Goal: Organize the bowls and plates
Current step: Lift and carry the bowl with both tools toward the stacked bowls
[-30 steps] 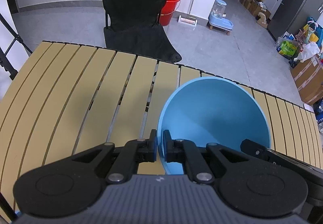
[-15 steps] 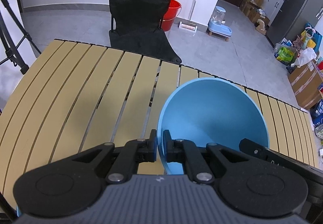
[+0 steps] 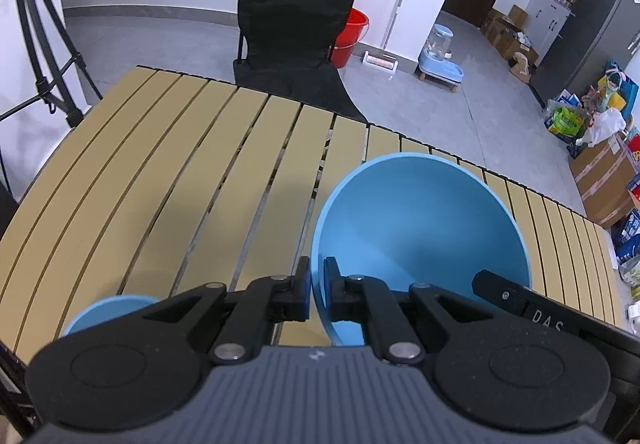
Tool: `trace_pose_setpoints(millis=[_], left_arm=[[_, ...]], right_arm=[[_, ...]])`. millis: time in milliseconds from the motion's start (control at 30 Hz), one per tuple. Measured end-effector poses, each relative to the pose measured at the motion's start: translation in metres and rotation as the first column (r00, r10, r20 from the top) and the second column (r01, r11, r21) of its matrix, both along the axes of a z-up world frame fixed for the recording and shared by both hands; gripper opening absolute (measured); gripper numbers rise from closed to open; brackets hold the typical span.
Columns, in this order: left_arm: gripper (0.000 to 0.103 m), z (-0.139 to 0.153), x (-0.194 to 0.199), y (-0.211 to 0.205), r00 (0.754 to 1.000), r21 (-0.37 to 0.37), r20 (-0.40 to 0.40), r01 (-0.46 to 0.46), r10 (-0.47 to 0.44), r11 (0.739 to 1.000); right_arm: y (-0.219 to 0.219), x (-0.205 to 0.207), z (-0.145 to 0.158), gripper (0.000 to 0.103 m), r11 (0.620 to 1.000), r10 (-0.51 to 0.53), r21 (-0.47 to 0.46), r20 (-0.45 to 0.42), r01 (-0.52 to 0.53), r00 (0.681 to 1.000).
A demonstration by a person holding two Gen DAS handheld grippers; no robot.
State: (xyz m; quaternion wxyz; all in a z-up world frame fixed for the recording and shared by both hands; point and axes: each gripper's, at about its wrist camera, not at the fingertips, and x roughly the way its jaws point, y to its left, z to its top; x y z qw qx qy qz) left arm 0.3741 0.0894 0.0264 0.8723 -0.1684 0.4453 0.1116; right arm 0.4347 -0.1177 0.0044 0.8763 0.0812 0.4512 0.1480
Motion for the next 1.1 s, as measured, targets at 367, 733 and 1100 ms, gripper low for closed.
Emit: trace_pose_setpoints(millis=[367,733,1100], left_arm=[[0.007,0.004,-0.043,0.005,0.999,0.009,0.019,-0.042,0.042,0.999],[0.007,0.008,-0.074,0.018,0.996,-0.005,0.028,-0.081,0.081,0.997],[0.007,0.013,-0.103,0.031,0.993,-0.013,0.041,-0.106,0.107,0.994]], right_arm=[[0.012,-0.032,0.008,0.009,1.0,0.029,-0.004,0.016,-0.029,0.999],[0.03,-0.057,0.014,0.008,0.998,0.063,-0.013,0.026,-0.063,0.998],[0.051,-0.081,0.02,0.008,0.995,0.094,-0.023,0.038,-0.093,0.995]])
